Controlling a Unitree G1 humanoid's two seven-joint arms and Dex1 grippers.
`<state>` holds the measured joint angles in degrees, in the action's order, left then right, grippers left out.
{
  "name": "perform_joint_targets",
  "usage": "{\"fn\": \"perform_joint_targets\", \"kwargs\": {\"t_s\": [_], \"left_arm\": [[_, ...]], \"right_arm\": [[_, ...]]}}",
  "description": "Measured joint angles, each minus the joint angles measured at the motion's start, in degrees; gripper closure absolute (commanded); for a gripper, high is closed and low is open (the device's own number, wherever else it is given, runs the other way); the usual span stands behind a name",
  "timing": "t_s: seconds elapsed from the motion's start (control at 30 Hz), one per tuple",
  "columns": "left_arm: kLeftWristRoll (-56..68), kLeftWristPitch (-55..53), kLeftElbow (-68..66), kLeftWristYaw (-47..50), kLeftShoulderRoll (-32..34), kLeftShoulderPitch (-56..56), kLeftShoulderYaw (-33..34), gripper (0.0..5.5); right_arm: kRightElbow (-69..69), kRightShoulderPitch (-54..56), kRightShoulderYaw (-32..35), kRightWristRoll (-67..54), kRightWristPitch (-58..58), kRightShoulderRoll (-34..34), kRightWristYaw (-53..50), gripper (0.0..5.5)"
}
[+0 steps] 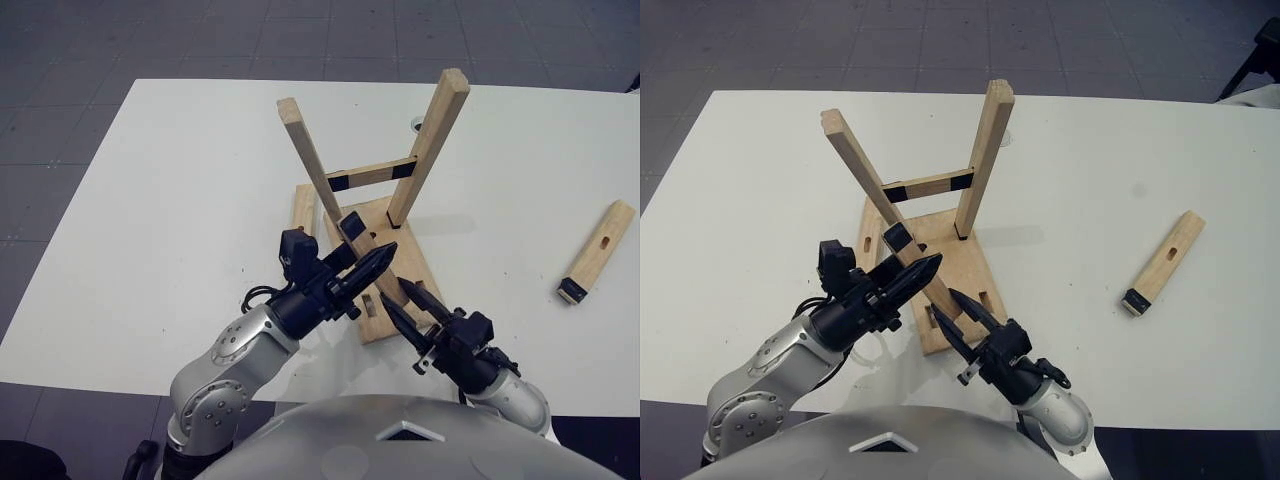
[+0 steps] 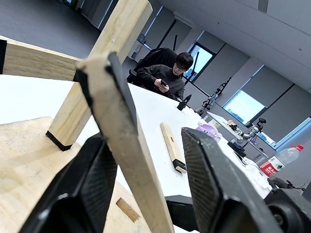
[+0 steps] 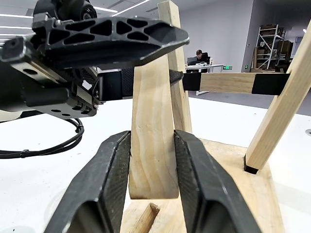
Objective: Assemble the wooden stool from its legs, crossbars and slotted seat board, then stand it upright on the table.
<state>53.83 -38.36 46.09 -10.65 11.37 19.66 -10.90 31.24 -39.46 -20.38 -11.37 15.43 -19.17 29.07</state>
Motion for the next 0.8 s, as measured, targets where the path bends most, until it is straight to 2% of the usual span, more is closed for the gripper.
{"fn": "perform_joint_targets", "kwargs": {"t_s": [0.27, 0.47, 0.6, 0.67, 0.8], "left_arm": [[13.0, -1.8, -2.2, 6.6, -1.2, -0.2, 2.8, 5.03], [14.1, -1.6, -2.2, 7.5, 0.0, -0.4, 2.8, 5.07], [13.9, -0.8, -2.5, 7.5, 0.4, -1.5, 2.7, 5.07], [13.9, 0.1, -2.4, 7.0, 0.5, -2.0, 2.2, 5.07], [13.9, -0.3, -2.4, 5.4, 2.0, -1.9, 1.4, 5.07]], "right_arm": [[-1.4, 0.5, 0.1, 0.0, 1.9, -0.3, 0.2, 4.18], [-1.2, 1.2, 0.2, 1.0, 1.8, -1.2, -0.2, 4.18], [4.9, 3.1, 1.6, -3.0, -8.6, -3.3, -0.3, 4.18], [9.5, 5.1, 4.1, -8.0, -15.7, -6.4, 0.2, 3.63], [16.3, 10.6, 9.8, -19.7, -23.1, -11.7, 2.8, 2.9]]}}
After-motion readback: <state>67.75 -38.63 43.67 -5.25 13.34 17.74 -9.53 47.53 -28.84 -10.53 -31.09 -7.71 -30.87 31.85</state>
